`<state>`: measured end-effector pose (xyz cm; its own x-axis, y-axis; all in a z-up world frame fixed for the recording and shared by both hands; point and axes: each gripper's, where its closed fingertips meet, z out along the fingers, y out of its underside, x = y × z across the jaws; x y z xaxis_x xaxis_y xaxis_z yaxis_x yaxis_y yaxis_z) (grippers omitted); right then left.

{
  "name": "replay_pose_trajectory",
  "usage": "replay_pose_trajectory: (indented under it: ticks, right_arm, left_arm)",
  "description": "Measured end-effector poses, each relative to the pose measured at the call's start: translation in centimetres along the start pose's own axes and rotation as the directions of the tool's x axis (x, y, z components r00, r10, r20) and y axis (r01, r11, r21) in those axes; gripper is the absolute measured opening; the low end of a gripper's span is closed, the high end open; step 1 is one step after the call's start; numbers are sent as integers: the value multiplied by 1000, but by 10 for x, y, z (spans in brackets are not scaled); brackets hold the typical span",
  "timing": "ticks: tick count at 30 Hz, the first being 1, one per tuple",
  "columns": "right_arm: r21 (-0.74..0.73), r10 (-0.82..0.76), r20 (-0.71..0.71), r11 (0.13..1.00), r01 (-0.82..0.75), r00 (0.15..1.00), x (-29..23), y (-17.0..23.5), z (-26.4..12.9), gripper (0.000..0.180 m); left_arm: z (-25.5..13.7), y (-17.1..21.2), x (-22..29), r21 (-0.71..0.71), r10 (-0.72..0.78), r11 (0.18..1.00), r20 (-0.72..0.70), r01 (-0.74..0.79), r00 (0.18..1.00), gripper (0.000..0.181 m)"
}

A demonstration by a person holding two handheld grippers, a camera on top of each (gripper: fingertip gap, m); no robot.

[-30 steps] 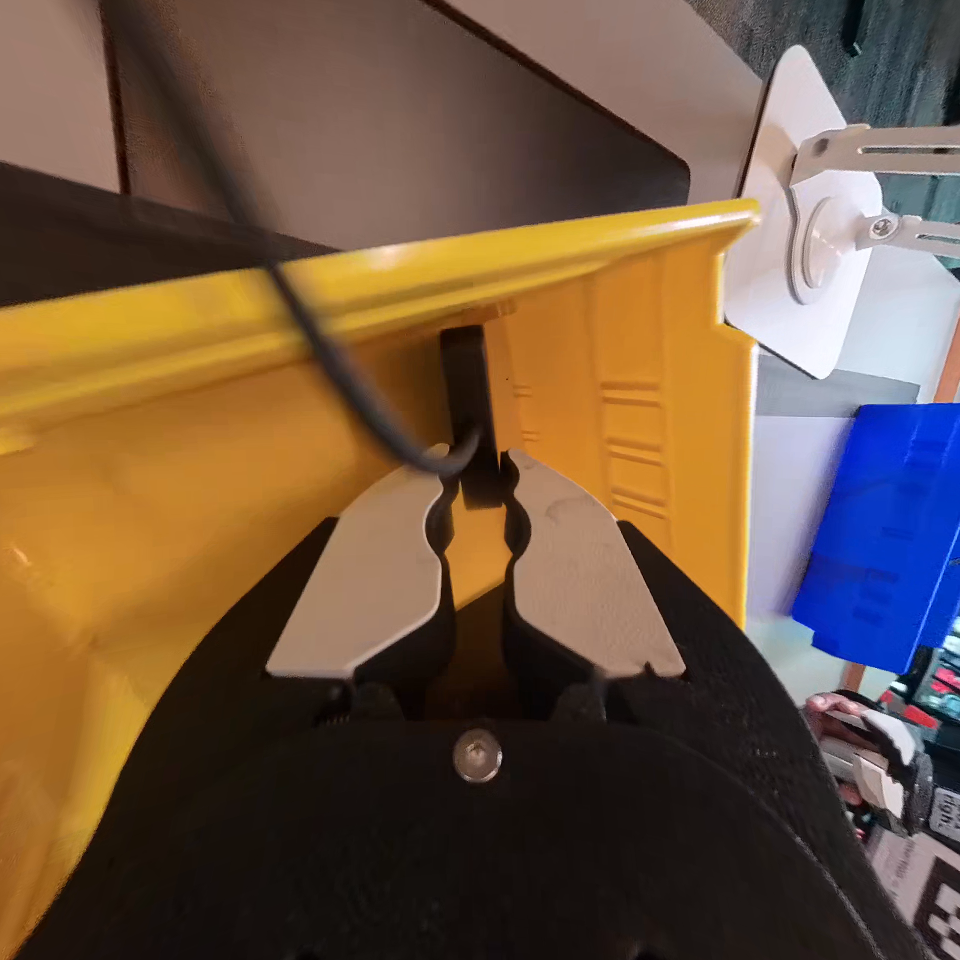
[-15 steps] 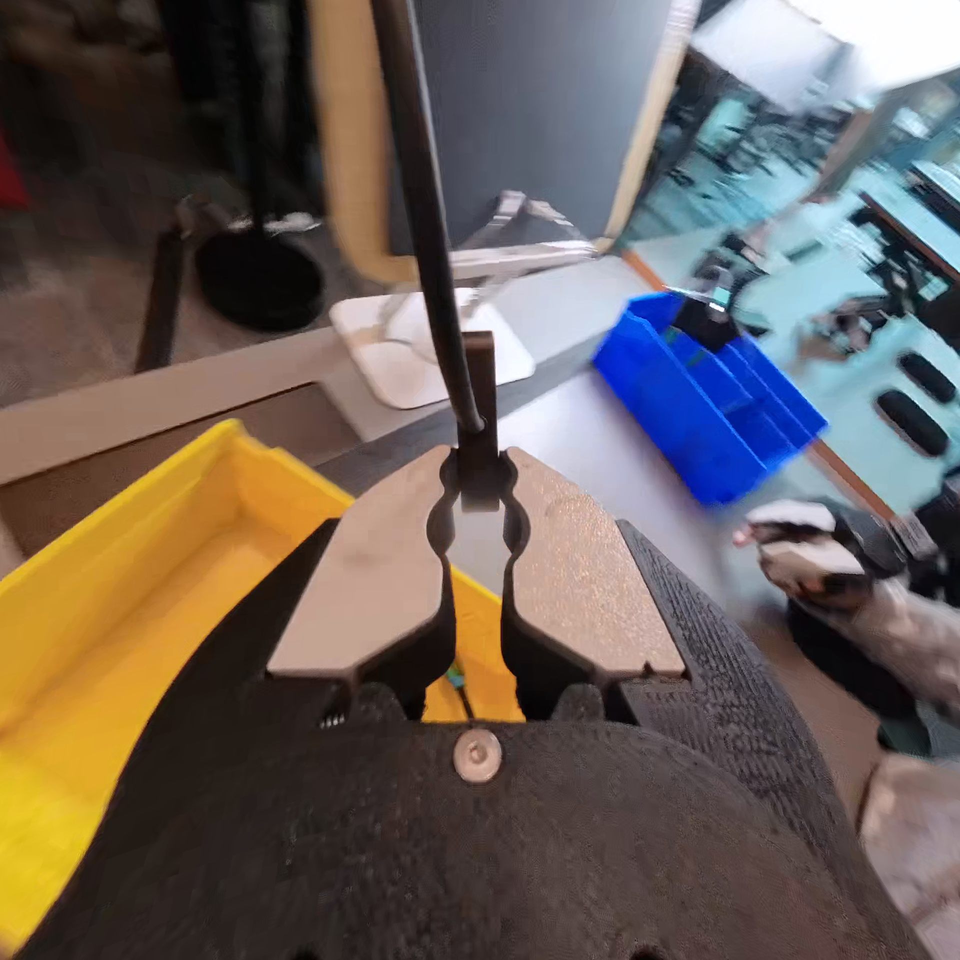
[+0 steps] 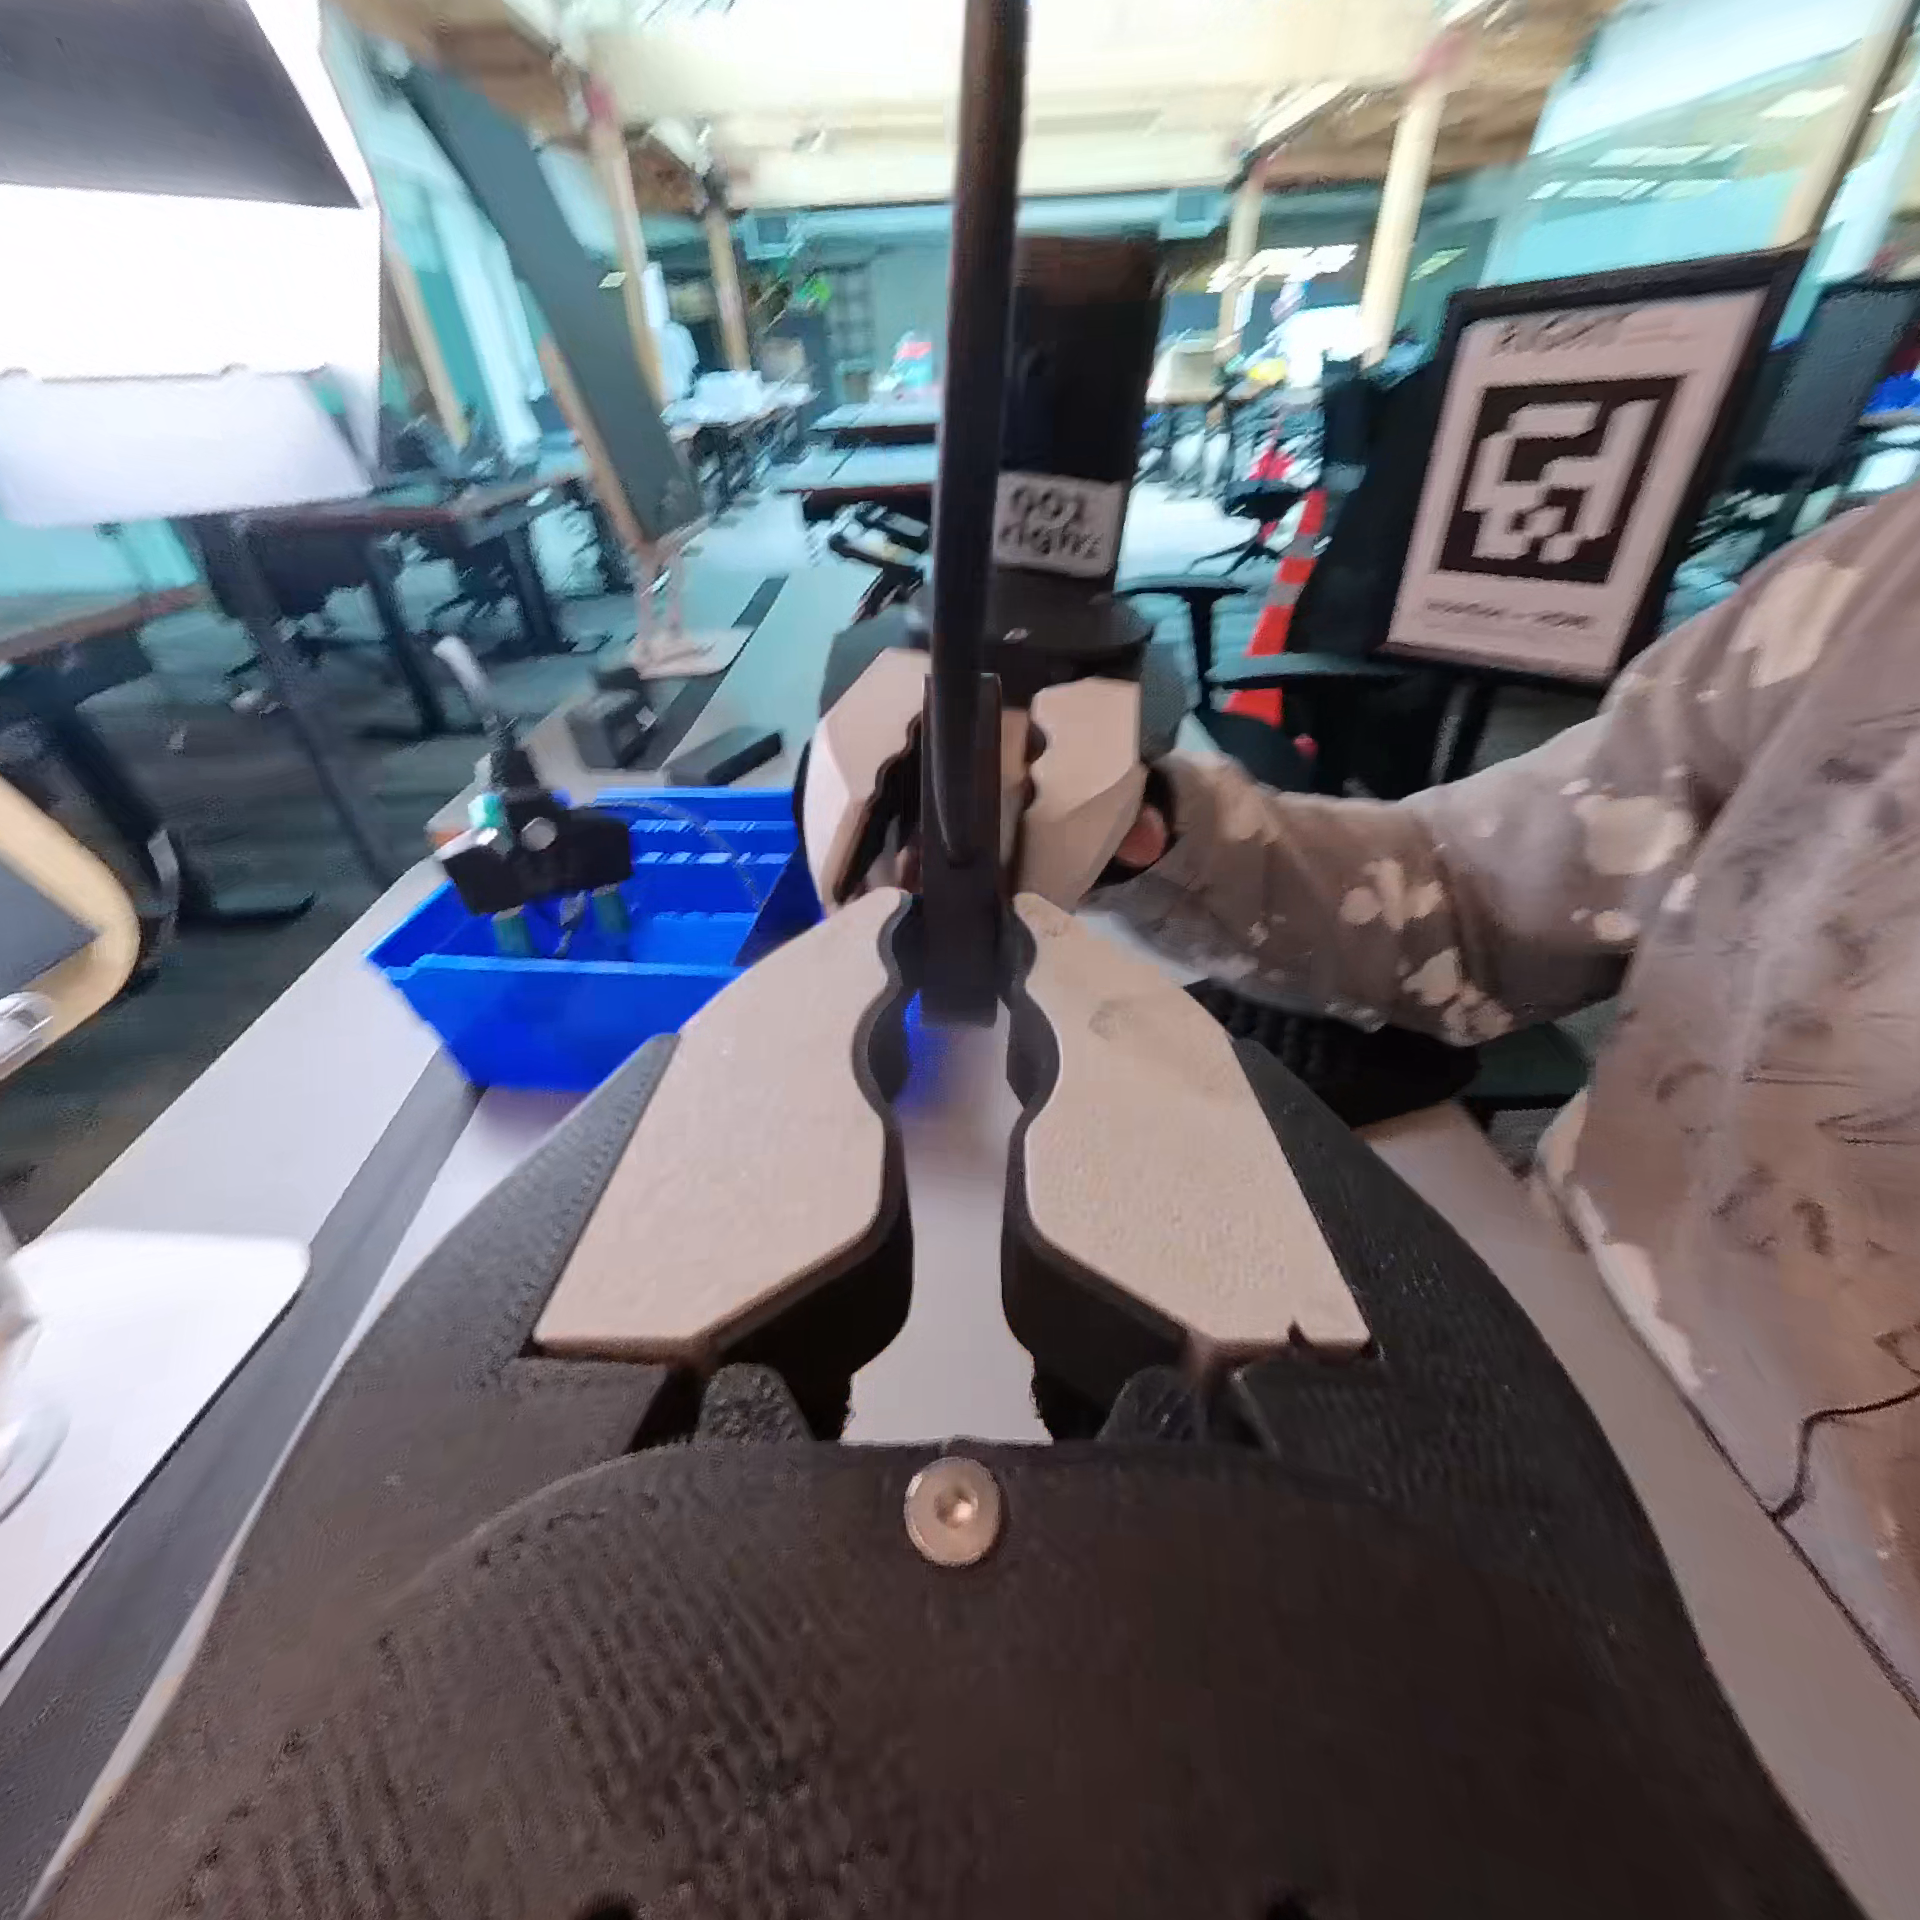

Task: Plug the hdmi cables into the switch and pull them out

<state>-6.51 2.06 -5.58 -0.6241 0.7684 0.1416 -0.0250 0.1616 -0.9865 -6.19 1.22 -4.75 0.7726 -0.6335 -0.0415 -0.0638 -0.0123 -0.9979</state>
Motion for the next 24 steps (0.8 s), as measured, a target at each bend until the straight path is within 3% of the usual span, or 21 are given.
replay_pose_trajectory:
  ticks: [3, 5, 11, 13, 16, 21, 24]
  right_arm:
    - [85, -38, 61, 996, 32, 997, -11, 0, 3, 15]
    - [58, -19, 58, 998, 16, 998, -6, 7, 4, 14]
    - [-24, 84, -72, 996, -86, 994, 31, 17, -17, 13]
    - [-111, 41, -150, 992, -58, 988, 45, 28, -28, 14]
    - [-377, -47, -213, 926, -37, 976, 56, 67, -39, 14]
    - [-541, 43, -6, 840, -40, 999, 19, 107, -23, 13]
    - [-573, 14, 140, 817, 69, 990, -8, 113, -21, 13]
  left_arm:
    - [1, 0, 4, 63, -20, 998, -53, 23, 998, 15]
    - [0, 7, -2, 56, -39, 998, -46, 42, 998, 16]
    - [-25, 9, -32, 13, -75, 997, 152, 74, 986, 17]
    - [-37, 4, -32, -25, -31, 999, 213, 37, 977, 16]
    - [-38, -1, -27, -107, 70, 993, 291, -40, 954, 19]
    - [7, 48, -21, -400, 162, 915, 261, -46, 952, 42]
    - [24, 84, -19, -507, 127, 862, 209, -3, 970, 43]
